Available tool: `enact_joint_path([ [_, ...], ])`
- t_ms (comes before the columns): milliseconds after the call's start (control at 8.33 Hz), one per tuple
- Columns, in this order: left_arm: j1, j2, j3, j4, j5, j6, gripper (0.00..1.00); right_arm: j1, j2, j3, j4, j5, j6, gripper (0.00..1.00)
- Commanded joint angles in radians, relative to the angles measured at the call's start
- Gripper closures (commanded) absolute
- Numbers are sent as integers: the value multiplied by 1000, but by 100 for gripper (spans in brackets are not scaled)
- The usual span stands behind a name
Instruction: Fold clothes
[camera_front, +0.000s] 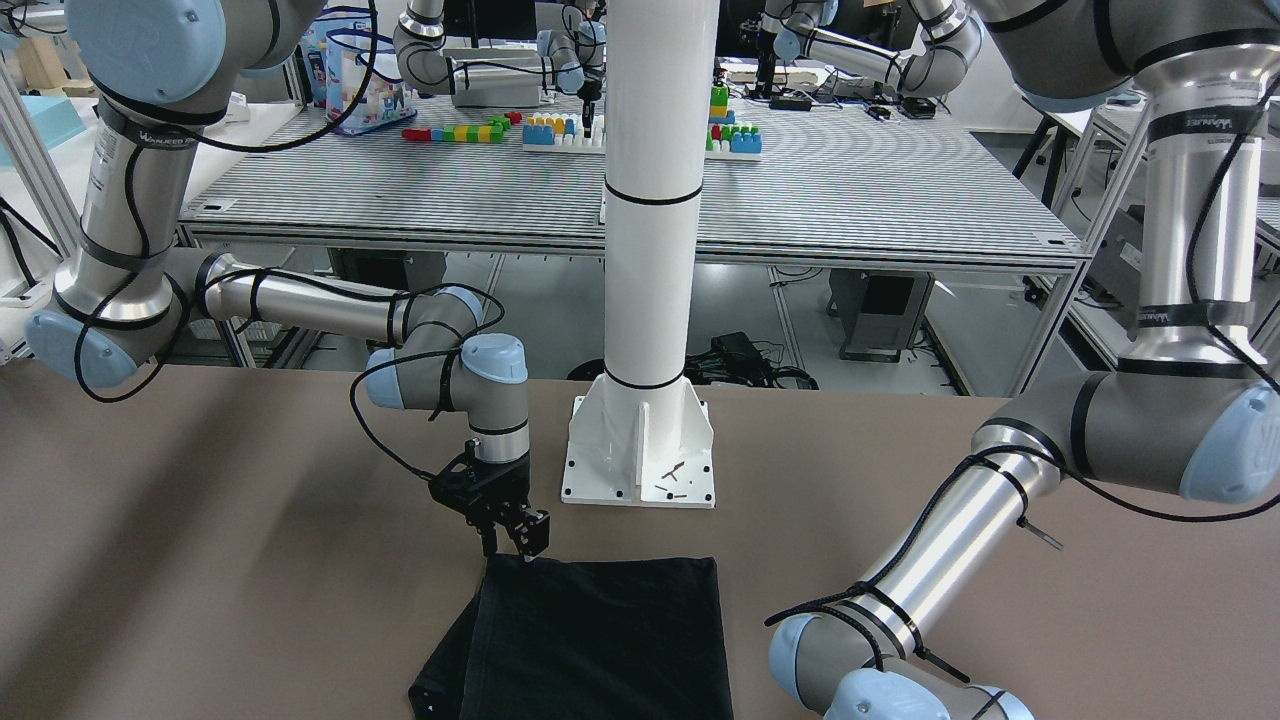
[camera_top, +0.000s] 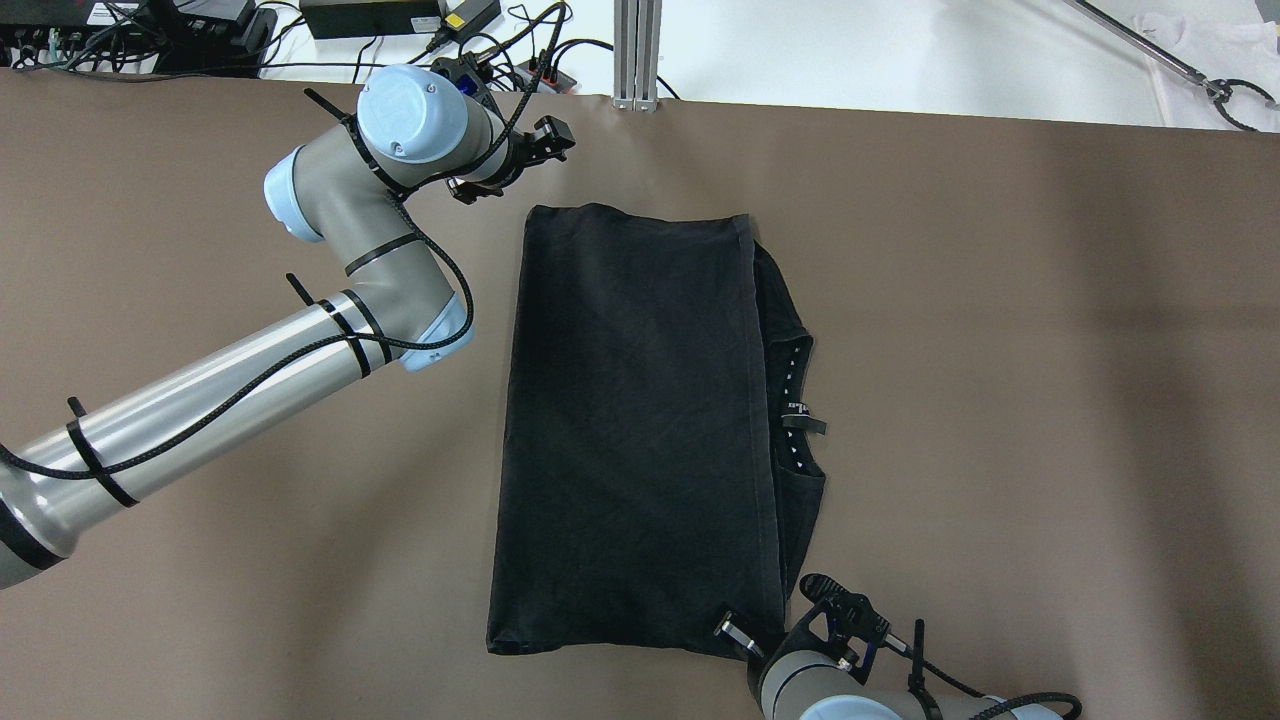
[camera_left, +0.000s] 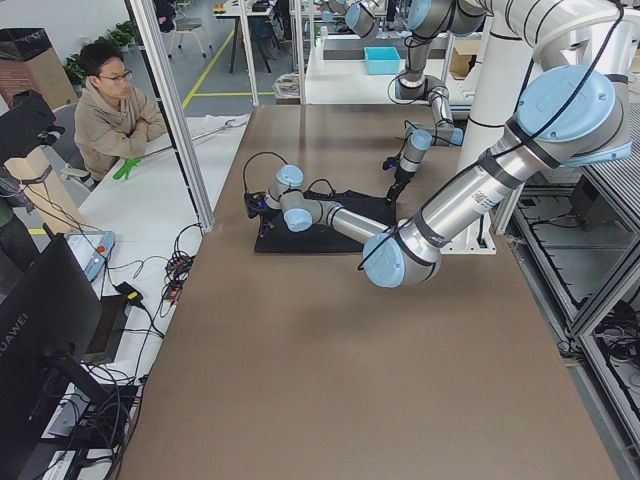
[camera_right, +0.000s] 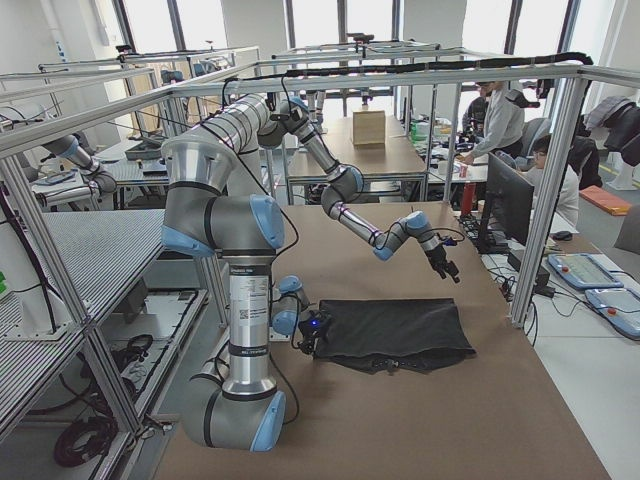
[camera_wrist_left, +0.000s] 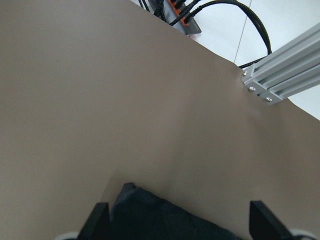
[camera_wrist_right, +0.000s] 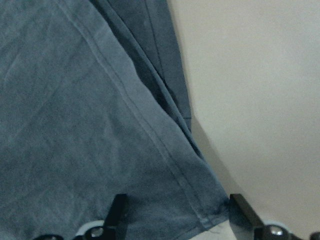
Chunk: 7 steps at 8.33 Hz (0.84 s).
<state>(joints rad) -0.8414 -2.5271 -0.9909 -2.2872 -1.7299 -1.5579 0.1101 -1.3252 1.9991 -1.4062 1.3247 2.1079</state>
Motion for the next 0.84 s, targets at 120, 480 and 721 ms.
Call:
enact_joint_path([
  [120,1,1,-2,0,1,-4,0,-3,3,-19,9,2,1,34],
  [480,4,1,0,0,9,-4,0,11,3,-33,21,1,1,41],
  [721,2,2,0,0,10,-5,0,14,4,-33,21,1,32,57],
])
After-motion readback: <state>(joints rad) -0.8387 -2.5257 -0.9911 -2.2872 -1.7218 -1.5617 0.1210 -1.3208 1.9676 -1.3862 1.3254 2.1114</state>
